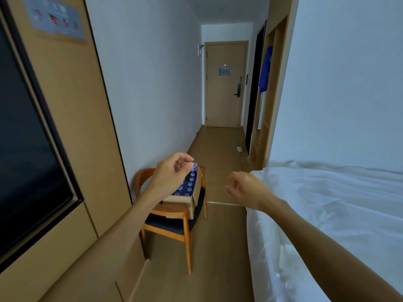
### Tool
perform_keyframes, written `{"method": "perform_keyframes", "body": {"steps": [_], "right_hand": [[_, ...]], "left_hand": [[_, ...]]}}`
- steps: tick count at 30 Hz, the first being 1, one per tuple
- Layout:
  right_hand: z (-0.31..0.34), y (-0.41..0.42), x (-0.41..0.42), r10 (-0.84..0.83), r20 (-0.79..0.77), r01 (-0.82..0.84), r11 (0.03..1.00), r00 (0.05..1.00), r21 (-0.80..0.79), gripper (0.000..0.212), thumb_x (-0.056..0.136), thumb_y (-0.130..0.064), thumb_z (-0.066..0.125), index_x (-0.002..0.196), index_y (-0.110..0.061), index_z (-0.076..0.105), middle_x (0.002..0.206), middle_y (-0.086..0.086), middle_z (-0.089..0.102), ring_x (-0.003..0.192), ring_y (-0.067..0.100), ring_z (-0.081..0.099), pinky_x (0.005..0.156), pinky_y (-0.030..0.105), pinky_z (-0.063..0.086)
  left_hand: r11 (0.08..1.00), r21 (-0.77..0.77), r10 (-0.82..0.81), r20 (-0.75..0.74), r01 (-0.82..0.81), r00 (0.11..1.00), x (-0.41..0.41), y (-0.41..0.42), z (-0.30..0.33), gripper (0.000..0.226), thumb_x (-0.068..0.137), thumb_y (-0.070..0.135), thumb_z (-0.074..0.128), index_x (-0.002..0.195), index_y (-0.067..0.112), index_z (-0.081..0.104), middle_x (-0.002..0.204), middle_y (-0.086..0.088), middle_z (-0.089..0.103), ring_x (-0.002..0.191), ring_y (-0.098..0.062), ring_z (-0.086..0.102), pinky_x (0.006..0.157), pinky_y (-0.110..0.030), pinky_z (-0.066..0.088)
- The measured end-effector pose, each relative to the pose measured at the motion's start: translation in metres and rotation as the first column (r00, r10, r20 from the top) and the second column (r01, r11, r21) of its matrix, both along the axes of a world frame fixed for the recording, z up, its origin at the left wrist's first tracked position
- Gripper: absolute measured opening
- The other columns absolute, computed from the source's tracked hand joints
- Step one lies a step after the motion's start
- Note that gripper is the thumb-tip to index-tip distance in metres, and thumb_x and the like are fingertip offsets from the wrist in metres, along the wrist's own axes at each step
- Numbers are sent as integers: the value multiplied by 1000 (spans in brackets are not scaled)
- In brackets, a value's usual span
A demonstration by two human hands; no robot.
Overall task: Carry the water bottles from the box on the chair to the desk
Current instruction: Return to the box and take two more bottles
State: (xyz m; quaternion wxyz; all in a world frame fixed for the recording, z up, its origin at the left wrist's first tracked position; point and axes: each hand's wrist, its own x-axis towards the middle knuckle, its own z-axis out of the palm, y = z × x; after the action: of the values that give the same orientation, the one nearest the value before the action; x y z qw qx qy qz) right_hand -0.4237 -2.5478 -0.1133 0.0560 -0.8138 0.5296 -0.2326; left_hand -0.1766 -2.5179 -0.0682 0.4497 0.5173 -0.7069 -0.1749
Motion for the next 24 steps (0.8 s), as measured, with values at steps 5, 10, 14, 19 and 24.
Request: {"method": "perform_keyframes", "body": {"steps": [5, 10, 14, 19, 24], "right_hand": [[-4, -104, -9, -18, -6, 18, 1000, 1000, 17, 9, 93, -41, 56, 92, -35, 50, 86, -16, 53, 74, 4, 55, 67, 19, 48], [-12, -197, -16, -35, -3, 35, 998, 999, 43, 13, 92, -44, 55, 97, -32, 54, 90, -15, 54, 76, 4, 56, 71, 22, 52], [-21, -271, -18, -9, -3, 9, 997, 1000, 70, 14, 92, -45, 54, 98, -32, 54, 91, -16, 54, 78, 5, 56, 74, 28, 54], [-35, -371, -20, 36, -2, -36, 992, 999, 124, 19, 93, -46, 53, 99, -28, 56, 93, -12, 55, 79, 5, 56, 73, 26, 51], [-45, -477, -23, 120, 3, -119, 978, 993, 172, 16, 94, -42, 52, 99, -27, 56, 96, -10, 56, 84, 7, 56, 75, 30, 51]], "left_hand": [[1000, 25, 1, 4, -2, 1000, -10, -108, 1, 8, 95, 31, 57, 102, 32, 61, 90, 11, 60, 79, -12, 62, 64, -21, 49], [998, 57, 3, 10, -3, 1000, -17, -197, -3, 8, 94, 31, 58, 101, 34, 61, 91, 12, 59, 78, -10, 61, 65, -22, 50], [996, 80, 35, 10, -36, 999, -19, -267, -15, 10, 95, 28, 58, 103, 29, 62, 91, 11, 59, 76, -10, 59, 65, -22, 48], [989, 119, 84, 16, -86, 996, -25, -357, -32, 12, 95, 25, 58, 105, 28, 62, 94, 6, 60, 80, -15, 61, 70, -29, 53], [974, 180, 150, -36, -141, 988, -34, -448, -45, 11, 94, 28, 58, 103, 31, 63, 95, 9, 60, 86, -18, 65, 70, -28, 48]]}}
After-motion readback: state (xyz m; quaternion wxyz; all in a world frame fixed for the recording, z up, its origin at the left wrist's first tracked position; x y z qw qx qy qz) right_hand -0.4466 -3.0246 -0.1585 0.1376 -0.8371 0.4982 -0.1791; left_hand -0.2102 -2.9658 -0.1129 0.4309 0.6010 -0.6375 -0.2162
